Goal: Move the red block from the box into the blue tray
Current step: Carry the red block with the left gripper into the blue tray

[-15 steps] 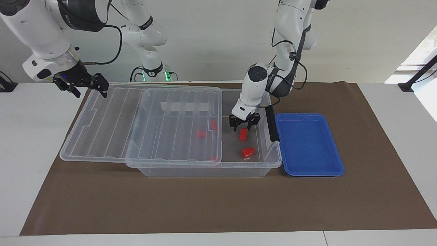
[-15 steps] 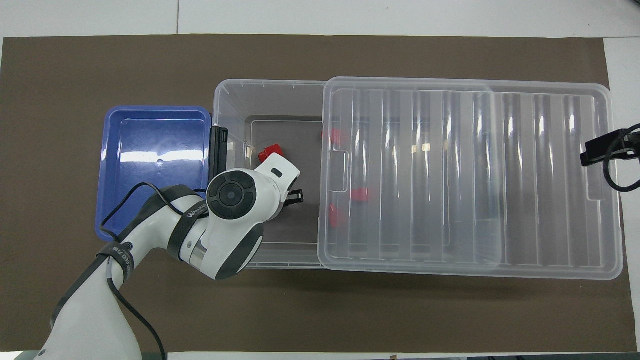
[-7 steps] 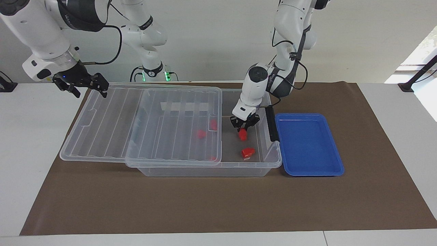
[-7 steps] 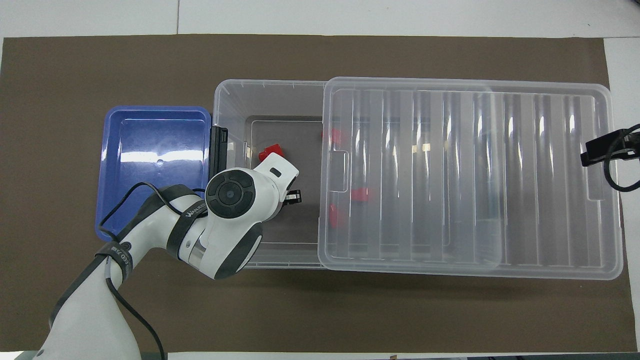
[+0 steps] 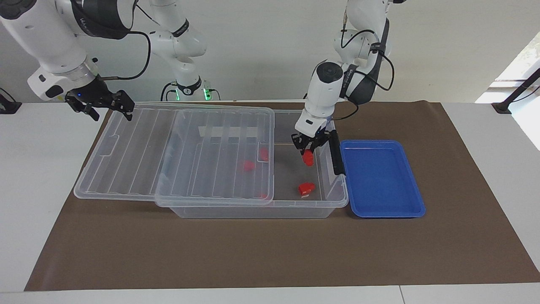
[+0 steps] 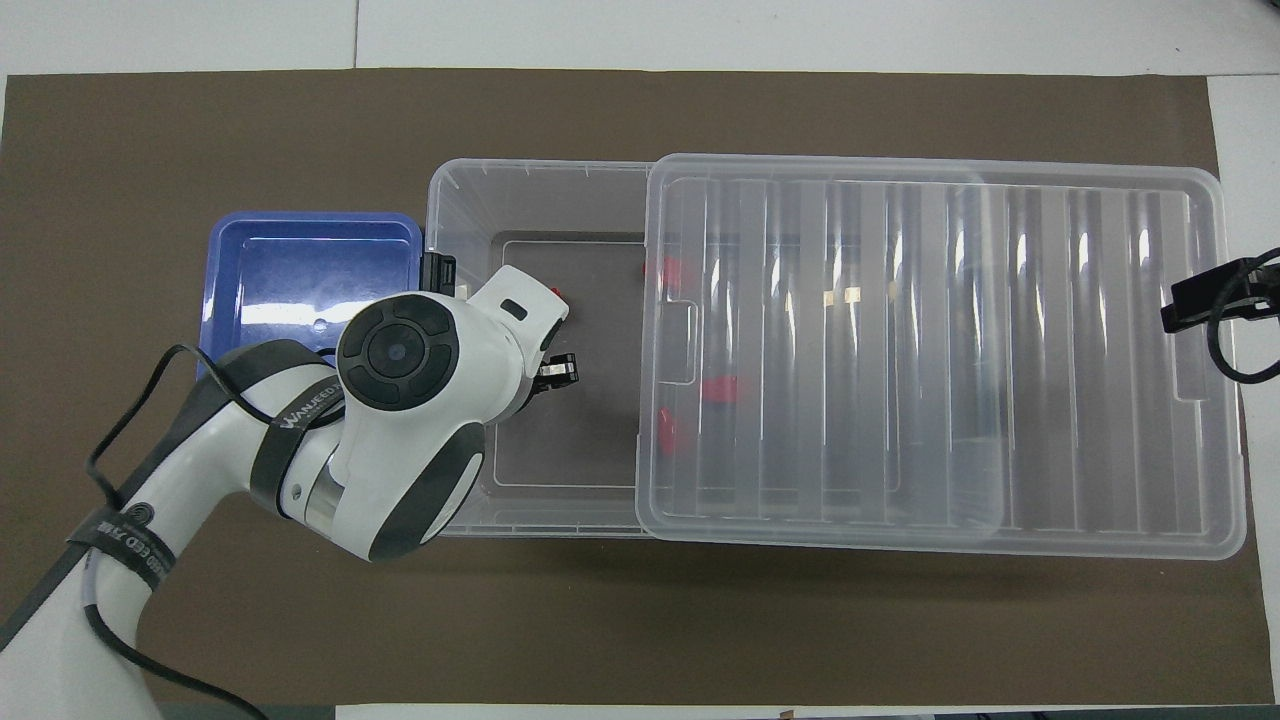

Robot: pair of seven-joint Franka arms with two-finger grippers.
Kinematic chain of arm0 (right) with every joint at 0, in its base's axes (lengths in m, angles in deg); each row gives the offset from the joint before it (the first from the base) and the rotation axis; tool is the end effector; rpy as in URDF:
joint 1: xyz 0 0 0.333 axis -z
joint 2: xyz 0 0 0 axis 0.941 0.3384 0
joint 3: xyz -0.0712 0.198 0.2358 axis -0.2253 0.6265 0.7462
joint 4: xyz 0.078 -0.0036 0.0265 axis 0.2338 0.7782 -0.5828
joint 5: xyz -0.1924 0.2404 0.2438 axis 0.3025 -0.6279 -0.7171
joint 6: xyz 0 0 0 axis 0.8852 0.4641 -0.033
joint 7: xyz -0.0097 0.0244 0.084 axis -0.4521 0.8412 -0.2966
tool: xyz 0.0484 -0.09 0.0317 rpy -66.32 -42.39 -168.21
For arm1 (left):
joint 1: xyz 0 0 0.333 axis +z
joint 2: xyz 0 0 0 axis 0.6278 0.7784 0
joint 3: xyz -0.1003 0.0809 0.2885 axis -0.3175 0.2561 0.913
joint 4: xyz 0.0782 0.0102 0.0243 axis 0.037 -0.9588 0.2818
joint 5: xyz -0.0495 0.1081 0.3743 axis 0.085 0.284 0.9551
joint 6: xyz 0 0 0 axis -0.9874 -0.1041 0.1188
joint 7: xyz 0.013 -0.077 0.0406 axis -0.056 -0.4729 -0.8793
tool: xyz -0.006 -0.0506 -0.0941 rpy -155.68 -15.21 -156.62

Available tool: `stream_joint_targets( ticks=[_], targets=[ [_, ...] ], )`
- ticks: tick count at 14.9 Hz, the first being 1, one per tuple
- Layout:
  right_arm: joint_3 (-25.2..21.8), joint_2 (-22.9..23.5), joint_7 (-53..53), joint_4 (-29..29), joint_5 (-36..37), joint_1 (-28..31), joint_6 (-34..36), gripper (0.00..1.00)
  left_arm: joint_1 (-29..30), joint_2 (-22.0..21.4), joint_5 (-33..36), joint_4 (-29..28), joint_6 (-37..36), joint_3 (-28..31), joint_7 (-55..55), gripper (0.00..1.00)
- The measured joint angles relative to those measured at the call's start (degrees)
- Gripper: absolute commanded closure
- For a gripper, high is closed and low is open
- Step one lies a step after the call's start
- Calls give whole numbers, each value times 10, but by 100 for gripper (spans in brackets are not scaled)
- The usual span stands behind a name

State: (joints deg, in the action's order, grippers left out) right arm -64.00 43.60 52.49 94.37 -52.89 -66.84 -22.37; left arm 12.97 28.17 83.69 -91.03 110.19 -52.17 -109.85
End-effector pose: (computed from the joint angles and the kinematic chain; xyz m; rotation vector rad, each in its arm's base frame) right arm 0.5514 -0.0626 0.6030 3.1264 -0.0247 -0.1670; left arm 0.4756 -0.3248 0.4303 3.0842 0.1307 0.0555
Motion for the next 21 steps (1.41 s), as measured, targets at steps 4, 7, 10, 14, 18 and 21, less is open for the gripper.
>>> stream_joint_targets(
  ticks=[4, 7, 10, 14, 18, 21],
  targets=[
    [0, 0, 0, 0, 0, 0, 0, 0, 5, -32, 0, 22, -47, 3, 0, 100],
    [0, 0, 0, 0, 0, 0, 0, 0, 21, -63, 0, 23, -67, 3, 3, 100],
    [0, 0, 0, 0, 0, 0, 0, 0, 56, -79, 1, 23, -78, 5, 36, 100],
    [0, 0, 0, 0, 0, 1, 0, 0, 147, -78, 1, 17, -78, 7, 161, 100],
    [-1, 0, 0, 0, 0, 1, 0, 0, 222, -75, 1, -23, -46, 9, 279, 100],
    [-1, 0, 0, 0, 0, 1, 0, 0, 252, -55, 1, -77, 33, 9, 325, 100]
  ],
)
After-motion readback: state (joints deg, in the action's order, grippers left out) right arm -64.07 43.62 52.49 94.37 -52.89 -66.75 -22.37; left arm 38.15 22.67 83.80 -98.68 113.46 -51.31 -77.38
